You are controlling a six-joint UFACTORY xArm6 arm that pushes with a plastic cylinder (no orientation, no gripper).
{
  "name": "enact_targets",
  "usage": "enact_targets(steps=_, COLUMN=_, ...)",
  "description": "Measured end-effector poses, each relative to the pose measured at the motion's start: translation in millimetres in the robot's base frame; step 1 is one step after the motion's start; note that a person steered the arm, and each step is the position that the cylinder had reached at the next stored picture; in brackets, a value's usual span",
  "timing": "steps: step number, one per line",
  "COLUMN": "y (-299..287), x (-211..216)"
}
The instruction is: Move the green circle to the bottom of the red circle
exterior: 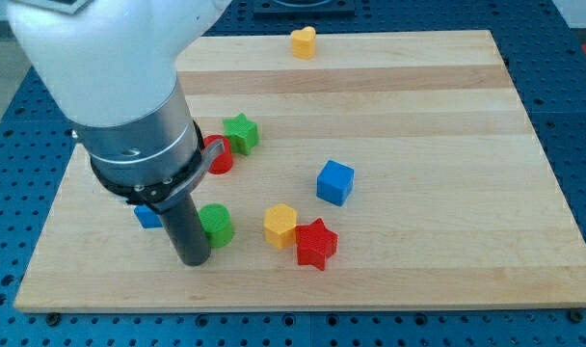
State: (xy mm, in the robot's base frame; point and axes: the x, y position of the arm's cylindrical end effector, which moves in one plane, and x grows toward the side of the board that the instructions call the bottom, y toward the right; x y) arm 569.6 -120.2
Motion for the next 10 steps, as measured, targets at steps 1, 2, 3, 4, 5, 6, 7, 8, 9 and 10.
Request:
enact_targets(steps=1, y=0.0, x=-20.7)
enact_targets(steps=2, y=0.0, x=-32.7)
enact_targets(steps=3, y=-10.1, x=-1.3)
enact_targets(steps=4, y=-9.2, x=23.1)
enact_targets(steps=5, y=18.1, x=23.1)
enact_targets(steps=6, y=43.6, x=19.4)
enact_targets(steps=7, y=48.7, x=-2.3)
enact_targets(steps=8, y=48.7, x=-33.0)
enact_targets(steps=9, y=48.7, x=-52.2)
enact_targets(steps=10, y=48.7, x=-52.3)
